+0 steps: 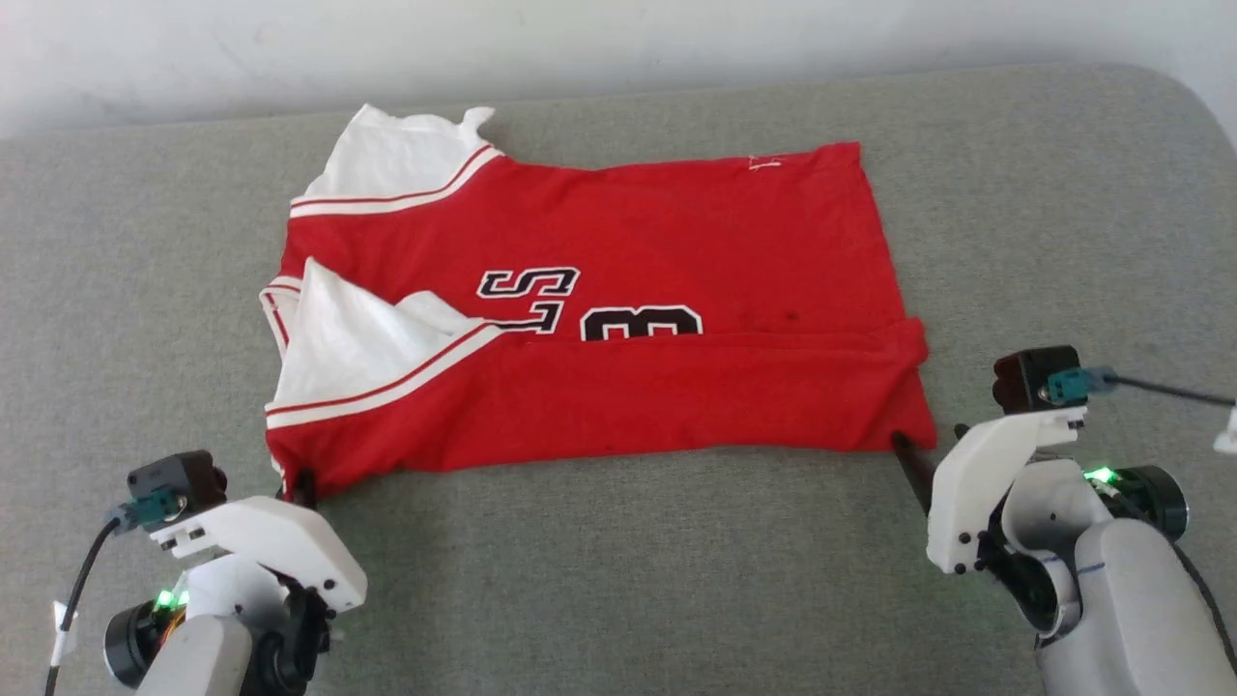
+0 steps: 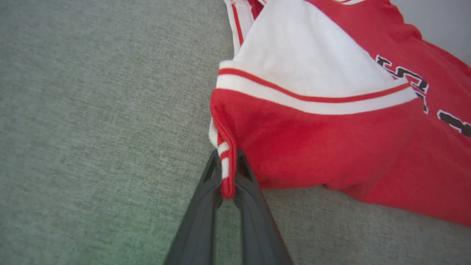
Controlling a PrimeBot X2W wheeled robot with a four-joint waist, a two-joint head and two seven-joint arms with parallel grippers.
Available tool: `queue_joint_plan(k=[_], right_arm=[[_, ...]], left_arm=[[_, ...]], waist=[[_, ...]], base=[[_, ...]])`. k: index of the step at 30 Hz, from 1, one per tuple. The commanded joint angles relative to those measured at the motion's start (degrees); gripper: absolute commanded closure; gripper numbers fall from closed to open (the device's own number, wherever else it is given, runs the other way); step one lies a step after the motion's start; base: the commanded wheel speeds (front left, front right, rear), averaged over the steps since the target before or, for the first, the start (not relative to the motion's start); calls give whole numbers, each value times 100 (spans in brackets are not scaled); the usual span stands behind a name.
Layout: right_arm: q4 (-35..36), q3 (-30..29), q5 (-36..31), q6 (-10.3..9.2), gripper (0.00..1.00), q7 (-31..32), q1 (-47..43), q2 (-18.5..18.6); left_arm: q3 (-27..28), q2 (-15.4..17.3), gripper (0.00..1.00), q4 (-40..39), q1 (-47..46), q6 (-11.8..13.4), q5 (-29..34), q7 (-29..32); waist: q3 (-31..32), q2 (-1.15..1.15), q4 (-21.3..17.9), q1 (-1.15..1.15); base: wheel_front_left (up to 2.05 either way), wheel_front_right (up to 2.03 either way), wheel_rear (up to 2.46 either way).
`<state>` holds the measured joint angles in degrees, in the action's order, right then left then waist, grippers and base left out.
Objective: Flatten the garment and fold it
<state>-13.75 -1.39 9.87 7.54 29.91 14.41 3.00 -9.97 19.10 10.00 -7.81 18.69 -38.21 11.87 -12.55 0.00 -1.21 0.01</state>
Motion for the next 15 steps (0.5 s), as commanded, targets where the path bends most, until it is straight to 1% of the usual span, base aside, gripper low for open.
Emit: queue_joint_plan(k=[1, 4, 5, 6, 7, 8, 9, 12, 15], right_arm=[[-29, -20, -99, -5, 0, 223, 117, -12], [-68, -13, -219, -5, 0, 858, 250, -12], [-65, -8, -242, -5, 22, 1053, 277, -12], [-58, -10, -252, -5, 55, 1243, 292, -12], [-36, -10, -253, -5, 76, 1414, 295, -12], [11, -14, -251, -5, 92, 1536, 293, -12], [79, -21, -257, -5, 100, 1604, 290, -12], [310, -64, -251, -5, 100, 1497, 272, -13], [537, -124, -270, -5, 100, 1042, 197, -13]], left_arm=[[-36, -32, 100, 30, -100, -46, 63, -44], [-83, -55, 100, 69, -162, -114, 72, -109], [-96, -62, 100, 83, -177, -135, 73, -131], [-108, -69, 100, 98, -190, -154, 74, -154], [-115, -73, 100, 111, -202, -172, 80, -190], [-116, -77, 100, 120, -212, -188, 90, -242], [-120, -75, 100, 131, -222, -202, 109, -300], [-133, -64, 100, 170, -241, -251, 195, -537], [-115, -64, 100, 194, -223, -277, 312, -916]], waist=[[-79, 0, 86, -1], [-133, 0, 154, -1], [-149, 0, 176, -1], [-161, 0, 195, -1], [-168, 0, 210, -1], [-174, 0, 224, -1], [-179, 0, 236, -1], [-149, 0, 261, -1], [-60, 0, 271, -1]], base=[[0, 0, 0], [0, 0, 0], [0, 0, 0], [0, 0, 0], [0, 0, 0], [0, 0, 0], [0, 0, 0], [0, 0, 0], [0, 0, 0]])
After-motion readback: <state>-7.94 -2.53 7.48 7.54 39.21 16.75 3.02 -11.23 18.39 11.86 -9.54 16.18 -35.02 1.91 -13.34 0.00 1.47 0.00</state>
